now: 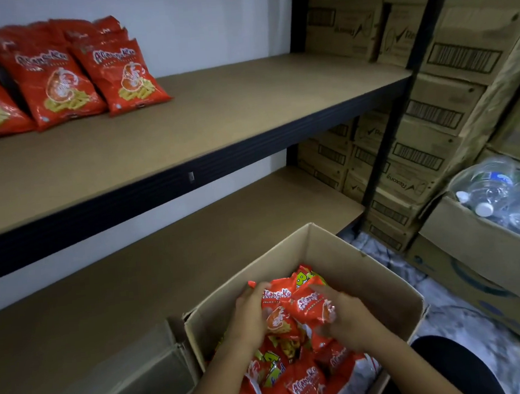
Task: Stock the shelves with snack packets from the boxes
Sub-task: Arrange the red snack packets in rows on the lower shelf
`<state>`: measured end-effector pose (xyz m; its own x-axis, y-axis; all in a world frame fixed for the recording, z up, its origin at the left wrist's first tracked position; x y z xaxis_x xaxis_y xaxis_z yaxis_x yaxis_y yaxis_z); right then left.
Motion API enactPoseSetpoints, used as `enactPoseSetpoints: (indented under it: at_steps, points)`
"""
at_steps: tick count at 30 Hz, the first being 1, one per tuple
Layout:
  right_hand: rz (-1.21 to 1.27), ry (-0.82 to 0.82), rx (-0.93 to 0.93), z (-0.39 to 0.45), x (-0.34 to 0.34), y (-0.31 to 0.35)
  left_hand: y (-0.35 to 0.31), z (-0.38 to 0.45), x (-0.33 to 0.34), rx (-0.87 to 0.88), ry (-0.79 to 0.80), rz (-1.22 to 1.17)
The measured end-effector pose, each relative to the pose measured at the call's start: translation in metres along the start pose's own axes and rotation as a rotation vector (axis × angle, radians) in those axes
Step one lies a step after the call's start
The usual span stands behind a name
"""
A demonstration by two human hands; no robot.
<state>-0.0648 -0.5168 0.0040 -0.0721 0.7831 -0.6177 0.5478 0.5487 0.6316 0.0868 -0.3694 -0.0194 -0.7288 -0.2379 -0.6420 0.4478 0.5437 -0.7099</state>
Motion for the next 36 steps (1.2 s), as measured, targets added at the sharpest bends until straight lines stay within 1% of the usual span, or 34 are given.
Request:
enactPoseSetpoints:
  at_steps: [4,9,13,16,22,27,30,32,36]
  points:
    - [0.09,-0.121,-0.196,-0.027,-0.036,0.022,-0.029,-0.02,-0.037,0.101,-0.053,0.001]
    - [0.16,-0.131,-0.424,-0.058,-0.064,0.079,-0.069,-0.073,-0.103,0.2,-0.173,0.089]
    - [0.181,-0.188,-0.578,-0.08,-0.078,0.134,-0.098,-0.131,-0.156,0.24,-0.249,0.126]
    - [0.208,-0.236,-0.698,-0.093,-0.086,0.179,-0.118,-0.175,-0.195,0.293,-0.359,0.152]
    - [0.163,-0.252,-0.91,-0.104,-0.09,0.272,-0.136,-0.252,-0.265,0.34,-0.638,0.225]
    - [0.108,-0.291,-1.03,-0.103,-0.08,0.347,-0.129,-0.294,-0.309,0.295,-0.836,0.254]
    - [0.068,-0.303,-1.065,-0.095,-0.069,0.39,-0.115,-0.308,-0.335,0.21,-0.933,0.299]
    - [0.058,-0.276,-1.064,-0.084,-0.06,0.417,-0.099,-0.311,-0.356,0.164,-0.963,0.3]
    - [0.01,-0.313,-1.014,-0.055,-0.043,0.464,-0.06,-0.307,-0.398,0.074,-0.973,0.236]
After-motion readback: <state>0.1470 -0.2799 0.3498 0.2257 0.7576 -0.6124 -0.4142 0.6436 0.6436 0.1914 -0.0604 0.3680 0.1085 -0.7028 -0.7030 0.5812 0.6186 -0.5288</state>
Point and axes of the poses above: each hand's wrist, its own z-axis towards the middle knuckle, its own x-axis out of the palm, y = z × x, the point moved 6 cm from there along z, towards the middle knuckle, and after that the axes turned 14 degrees about y, right-handed, at the moved point
